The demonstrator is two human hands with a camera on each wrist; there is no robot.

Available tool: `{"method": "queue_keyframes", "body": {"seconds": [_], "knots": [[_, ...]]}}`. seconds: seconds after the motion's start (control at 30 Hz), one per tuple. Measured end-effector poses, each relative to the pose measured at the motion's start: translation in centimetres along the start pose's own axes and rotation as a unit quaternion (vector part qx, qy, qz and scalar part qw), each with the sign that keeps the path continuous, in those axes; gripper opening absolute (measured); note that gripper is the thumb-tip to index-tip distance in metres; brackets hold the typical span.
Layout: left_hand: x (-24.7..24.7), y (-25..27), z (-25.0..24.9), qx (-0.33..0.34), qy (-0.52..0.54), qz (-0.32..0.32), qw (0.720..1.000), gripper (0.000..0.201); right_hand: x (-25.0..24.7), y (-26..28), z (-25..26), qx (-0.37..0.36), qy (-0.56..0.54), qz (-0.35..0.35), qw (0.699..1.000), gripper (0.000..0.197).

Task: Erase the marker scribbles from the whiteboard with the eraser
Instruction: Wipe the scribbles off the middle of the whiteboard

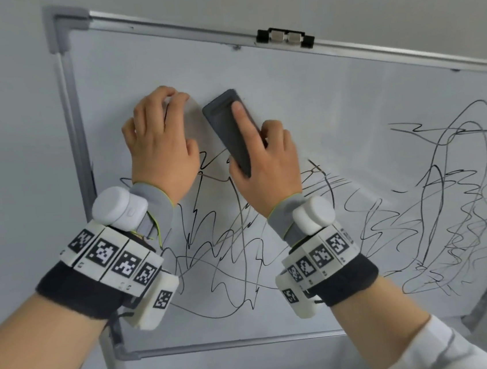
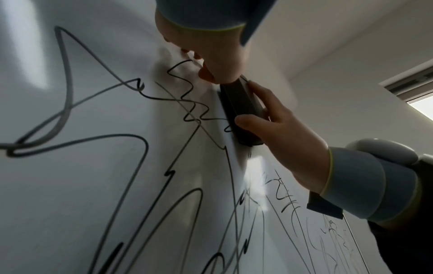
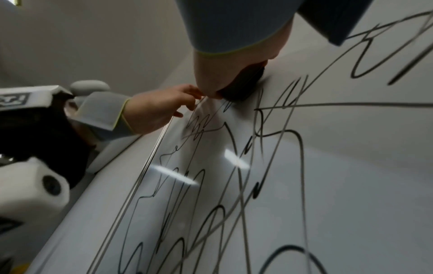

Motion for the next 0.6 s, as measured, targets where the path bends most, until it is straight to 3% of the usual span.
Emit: {"method": "queue_keyframes", "body": {"seconds": [0.23, 0.43, 0.6], "knots": [[-0.6, 0.2, 1.5, -0.014, -0.001, 0.017, 1.000, 0.065, 0.2, -0.8, 0.1, 0.050, -0.017, -0.030, 0.998, 0.069], [-0.8, 0.6, 1.9, -0.007, 0.026, 0.016, 1.000, 0.057, 1.6, 0.8, 2.6, -0.020, -0.006, 0.018, 1.000, 0.066], [-1.1, 0.9, 2.8, -0.006, 0.003, 0.020, 1.000, 0.060, 1.2, -0.8, 2.5, 0.022, -0.008, -0.025, 0.999, 0.064]]}}
Point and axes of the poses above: each hand's wrist, its own y-axis away from the middle knuckle, its own x-axis out of the palm, z = x × y, the point moved 2 cm from there along -y, towards the middle knuckle, and after that the axes turned 2 degrees about -z, right-handed, at the moved point
